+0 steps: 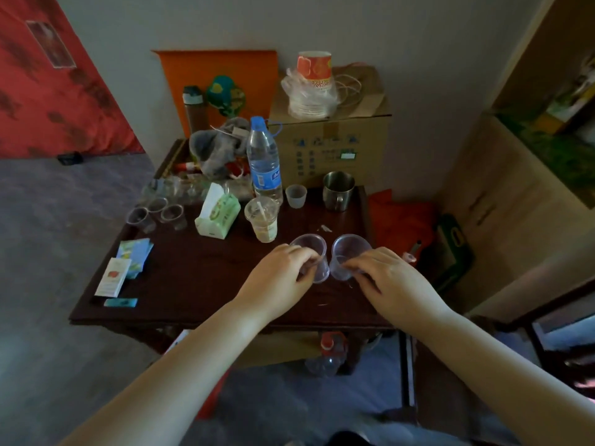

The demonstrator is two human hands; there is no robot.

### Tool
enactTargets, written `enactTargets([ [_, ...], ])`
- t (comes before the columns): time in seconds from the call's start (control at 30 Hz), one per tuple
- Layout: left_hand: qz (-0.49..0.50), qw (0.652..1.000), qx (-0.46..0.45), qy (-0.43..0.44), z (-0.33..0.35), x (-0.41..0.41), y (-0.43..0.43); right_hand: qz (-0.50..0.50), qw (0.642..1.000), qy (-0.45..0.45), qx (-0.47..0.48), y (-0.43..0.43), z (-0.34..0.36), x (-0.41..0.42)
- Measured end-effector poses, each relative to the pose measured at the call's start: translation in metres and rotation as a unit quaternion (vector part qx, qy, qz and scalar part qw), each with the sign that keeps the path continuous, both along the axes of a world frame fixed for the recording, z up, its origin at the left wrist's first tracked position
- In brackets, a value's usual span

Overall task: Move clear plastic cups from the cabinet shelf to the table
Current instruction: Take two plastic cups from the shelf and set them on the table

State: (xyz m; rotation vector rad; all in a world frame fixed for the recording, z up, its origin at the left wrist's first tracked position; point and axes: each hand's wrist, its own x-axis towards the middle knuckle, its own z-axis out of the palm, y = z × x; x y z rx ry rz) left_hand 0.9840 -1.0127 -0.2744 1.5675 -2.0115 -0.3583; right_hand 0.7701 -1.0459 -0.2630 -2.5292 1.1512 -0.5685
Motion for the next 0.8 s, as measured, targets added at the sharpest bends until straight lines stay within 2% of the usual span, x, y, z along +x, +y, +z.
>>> enactTargets([
  [0.17, 0.002, 0.999, 0.025, -0.022, -0.025, 0.003, -0.056, 0.025, 0.998, 0.014, 0.049, -0.059, -0.025, 0.002],
  [0.4, 0.061, 0.994, 0.085, -0.018, -0.064, -0.002, -0.119, 0.053, 0.991, 0.047, 0.115, -0.154, -0.062, -0.002],
  [0.8, 0.131, 0.975, 0.181, 0.004, -0.129, -0.014, -0.198, 0.060, 0.987, 0.058, 0.136, -0.244, -0.141, 0.017],
])
